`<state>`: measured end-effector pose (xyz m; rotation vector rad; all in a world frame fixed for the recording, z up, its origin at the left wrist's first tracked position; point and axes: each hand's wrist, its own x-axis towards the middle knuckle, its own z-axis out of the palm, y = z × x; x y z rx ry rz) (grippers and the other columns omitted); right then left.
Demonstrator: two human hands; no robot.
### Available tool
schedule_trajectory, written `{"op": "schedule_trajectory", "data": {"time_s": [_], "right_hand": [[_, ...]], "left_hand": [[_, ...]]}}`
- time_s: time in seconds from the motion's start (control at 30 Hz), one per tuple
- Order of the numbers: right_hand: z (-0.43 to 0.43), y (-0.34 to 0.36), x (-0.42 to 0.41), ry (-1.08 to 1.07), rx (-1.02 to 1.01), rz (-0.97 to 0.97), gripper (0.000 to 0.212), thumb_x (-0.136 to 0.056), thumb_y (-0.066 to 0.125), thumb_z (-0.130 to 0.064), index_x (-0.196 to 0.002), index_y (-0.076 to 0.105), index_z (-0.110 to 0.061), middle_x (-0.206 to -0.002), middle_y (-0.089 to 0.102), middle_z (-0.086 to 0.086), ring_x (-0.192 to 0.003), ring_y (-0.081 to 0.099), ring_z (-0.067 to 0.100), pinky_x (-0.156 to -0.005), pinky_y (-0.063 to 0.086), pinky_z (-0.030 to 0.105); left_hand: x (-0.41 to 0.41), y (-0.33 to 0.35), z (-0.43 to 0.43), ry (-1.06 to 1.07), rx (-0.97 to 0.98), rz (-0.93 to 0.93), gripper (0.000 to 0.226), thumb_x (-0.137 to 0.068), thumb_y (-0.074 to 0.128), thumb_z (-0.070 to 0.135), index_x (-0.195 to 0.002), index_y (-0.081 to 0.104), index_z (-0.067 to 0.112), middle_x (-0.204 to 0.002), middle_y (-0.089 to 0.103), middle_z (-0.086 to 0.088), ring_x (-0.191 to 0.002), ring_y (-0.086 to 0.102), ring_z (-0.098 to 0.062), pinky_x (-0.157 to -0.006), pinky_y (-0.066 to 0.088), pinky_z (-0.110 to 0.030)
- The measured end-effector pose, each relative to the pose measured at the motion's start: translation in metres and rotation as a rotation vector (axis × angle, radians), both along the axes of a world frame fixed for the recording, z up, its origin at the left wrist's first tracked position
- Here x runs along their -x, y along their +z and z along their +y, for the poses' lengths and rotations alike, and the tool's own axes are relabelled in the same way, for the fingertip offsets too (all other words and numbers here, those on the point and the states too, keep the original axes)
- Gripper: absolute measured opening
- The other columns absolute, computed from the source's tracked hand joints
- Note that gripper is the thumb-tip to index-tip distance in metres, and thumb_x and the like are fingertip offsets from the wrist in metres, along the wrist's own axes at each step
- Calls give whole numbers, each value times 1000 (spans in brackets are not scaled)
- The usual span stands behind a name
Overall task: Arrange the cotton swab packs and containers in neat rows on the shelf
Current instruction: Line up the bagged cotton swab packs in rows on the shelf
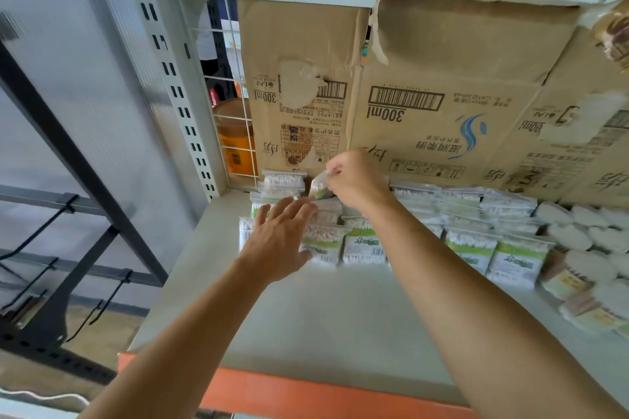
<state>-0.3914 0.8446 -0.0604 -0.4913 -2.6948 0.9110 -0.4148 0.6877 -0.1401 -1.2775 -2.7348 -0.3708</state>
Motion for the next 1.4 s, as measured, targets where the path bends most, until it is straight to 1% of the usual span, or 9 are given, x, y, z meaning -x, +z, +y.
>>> {"op": "schedule_trajectory", "data": {"time_s": [0.1,0.2,0.3,0.47,0.67,0.93,1.1,1.23,1.4], "right_hand": [[4,-9,2,31,-182,10,14,-92,59,-8,-95,73,-6,-112,67,9,-81,63,16,-65,44,17],[7,-20,8,41,-303,27,12,-94,57,-11,-87,67,-9,-109,56,7,-74,56,15,-54,36,18],[4,-25,14,49,-345,6,12,-93,54,-6,-87,60,-13,-87,62,3,-76,61,20,-56,42,27],[3,-31,22,13,-299,28,7,-92,57,-4,-90,62,-9,-79,63,3,-74,62,21,-64,53,33],[2,-35,17,39,-267,87,39,-88,51,10,-122,61,-6,-119,64,9,-107,60,19,-89,49,24],[23,-24,-36,-228,-35,328,22,-89,55,0,-105,69,-5,-103,70,5,-84,57,6,-69,35,0],[19,-50,-78,-178,-63,263,22,-83,66,-4,-104,69,-3,-104,66,9,-88,63,20,-75,43,19],[11,-69,-93,-61,-100,-24,44,-86,65,-12,-130,56,-14,-147,37,1,-96,63,18,-84,45,23],[9,-74,-92,-67,-123,-64,49,-87,59,-10,-132,49,-24,-149,26,-4,-83,63,15,-69,52,25]], "left_hand": [[0,0,1,-1,-5,0,75,-76,72,46,-137,35,23,-149,33,6,-140,22,-20,-114,20,-48],[1,0,1,1,-8,-3,76,-75,72,46,-137,35,24,-149,34,6,-140,22,-20,-114,21,-49],[0,1,1,0,-10,-1,77,-75,72,46,-138,35,23,-149,33,6,-140,22,-20,-114,20,-48],[-1,4,1,-3,-10,-1,77,-76,72,44,-139,35,22,-149,33,6,-139,22,-20,-113,20,-46],[3,3,2,8,15,-6,77,-76,71,47,-139,33,25,-151,30,6,-139,22,-21,-113,20,-48],[11,5,9,21,63,-35,83,-77,70,48,-144,25,27,-157,18,4,-144,11,-23,-116,12,-53],[17,13,14,33,110,-119,95,-79,71,43,-149,10,23,-160,7,3,-147,-1,-24,-115,1,-55],[20,21,17,8,214,-142,110,-74,71,53,-151,-1,23,-160,-3,0,-146,-8,-26,-113,-4,-56],[25,29,26,-9,281,-105,117,-68,70,63,-151,-2,23,-160,-8,-2,-146,-8,-26,-114,-1,-57]]}}
